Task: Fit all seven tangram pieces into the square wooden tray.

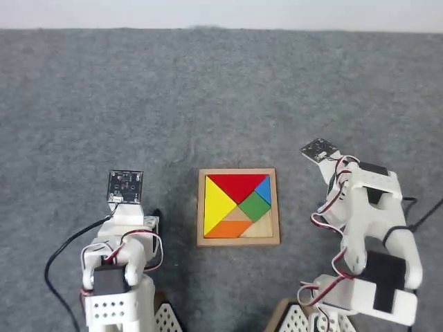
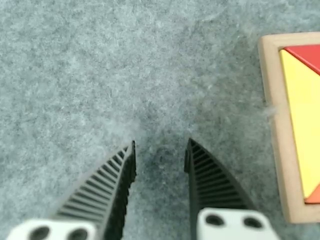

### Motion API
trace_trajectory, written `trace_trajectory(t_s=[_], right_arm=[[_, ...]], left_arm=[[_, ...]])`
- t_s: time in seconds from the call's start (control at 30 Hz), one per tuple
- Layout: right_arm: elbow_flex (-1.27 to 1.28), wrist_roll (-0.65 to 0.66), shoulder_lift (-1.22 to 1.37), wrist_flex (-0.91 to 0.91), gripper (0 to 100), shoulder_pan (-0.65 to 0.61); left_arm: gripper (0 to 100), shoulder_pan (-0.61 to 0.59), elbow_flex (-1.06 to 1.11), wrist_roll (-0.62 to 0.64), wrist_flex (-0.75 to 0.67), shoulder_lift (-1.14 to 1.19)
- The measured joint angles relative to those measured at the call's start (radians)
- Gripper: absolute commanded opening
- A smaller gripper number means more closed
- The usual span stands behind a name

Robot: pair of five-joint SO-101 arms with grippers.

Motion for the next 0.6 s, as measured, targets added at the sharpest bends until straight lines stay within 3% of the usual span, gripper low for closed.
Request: trace_trajectory(t_s=[0.33,0.47,0.6], right_arm=[[-0.176,-0.184,-0.074,0.235,0.7,-0.029],[-0.199,-0.384,-0.209,0.325,0.7,-0.137],[-0.199,-0.644,-0.301,0.359,0.9,-0.324]], left_arm=[[15,0.000,0.000,0.000,0.000,0.000],[15,0.000,0.000,0.000,0.000,0.000],[15,0.000,0.000,0.000,0.000,0.000]])
